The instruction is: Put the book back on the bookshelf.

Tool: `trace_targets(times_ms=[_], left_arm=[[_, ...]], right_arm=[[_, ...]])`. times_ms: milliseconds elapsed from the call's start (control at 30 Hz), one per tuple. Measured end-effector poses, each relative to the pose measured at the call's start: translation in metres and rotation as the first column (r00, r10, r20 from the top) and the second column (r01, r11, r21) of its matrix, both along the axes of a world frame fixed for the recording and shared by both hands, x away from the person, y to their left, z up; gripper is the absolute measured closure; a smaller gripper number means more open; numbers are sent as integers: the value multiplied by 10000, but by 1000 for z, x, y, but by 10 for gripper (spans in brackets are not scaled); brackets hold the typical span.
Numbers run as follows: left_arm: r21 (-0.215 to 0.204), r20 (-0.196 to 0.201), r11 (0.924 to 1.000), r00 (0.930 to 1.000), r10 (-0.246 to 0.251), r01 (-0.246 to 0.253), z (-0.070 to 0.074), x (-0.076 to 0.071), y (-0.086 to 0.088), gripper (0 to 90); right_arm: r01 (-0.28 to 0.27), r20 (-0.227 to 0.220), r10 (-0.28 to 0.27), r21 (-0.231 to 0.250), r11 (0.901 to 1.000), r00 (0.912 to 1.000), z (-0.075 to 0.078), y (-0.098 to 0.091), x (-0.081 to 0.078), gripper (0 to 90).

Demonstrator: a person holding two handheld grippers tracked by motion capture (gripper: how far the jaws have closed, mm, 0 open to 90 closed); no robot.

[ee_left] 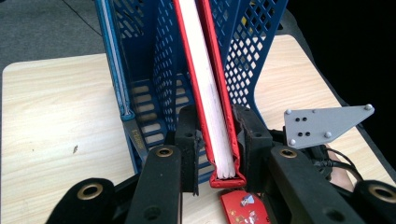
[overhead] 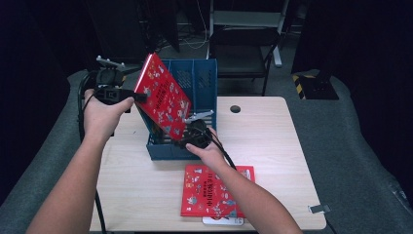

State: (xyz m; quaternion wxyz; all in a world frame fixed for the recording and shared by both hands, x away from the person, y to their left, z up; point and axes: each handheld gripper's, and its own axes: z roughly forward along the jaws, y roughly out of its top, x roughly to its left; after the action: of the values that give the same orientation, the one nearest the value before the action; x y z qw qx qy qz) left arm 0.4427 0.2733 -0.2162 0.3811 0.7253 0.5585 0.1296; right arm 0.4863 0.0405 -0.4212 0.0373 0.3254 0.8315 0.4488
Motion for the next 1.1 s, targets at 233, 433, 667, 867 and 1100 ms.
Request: trace_targets(times_ms=[233, 433, 667, 867, 1100], left_arm=[[-78, -75, 9999, 9999, 129, -129, -4, 3, -1, 746], [-98, -106, 9999, 9999, 130, -131, -5, 5, -3, 752], [-255, -256, 9993, 9993, 257, -264, -9, 8, -7, 759], [62, -272, 9992, 9988, 403, -402, -13, 12, -16, 760], [292, -599, 9961, 9946, 849, -832, -23, 22, -26, 794]], right_arm=[[71, -5, -71, -140, 9999, 10000, -3, 0, 2, 383], [114, -60, -115, -129, 9999, 9999, -5, 0, 4, 384], [272, 12, -272, -318, 9991, 9996, -7, -3, 9, 385], [256, 362, -260, 98, 9996, 9990, -3, -3, 9, 541], [93, 605, -60, -547, 9985, 9982, -7, 17, 5, 529]])
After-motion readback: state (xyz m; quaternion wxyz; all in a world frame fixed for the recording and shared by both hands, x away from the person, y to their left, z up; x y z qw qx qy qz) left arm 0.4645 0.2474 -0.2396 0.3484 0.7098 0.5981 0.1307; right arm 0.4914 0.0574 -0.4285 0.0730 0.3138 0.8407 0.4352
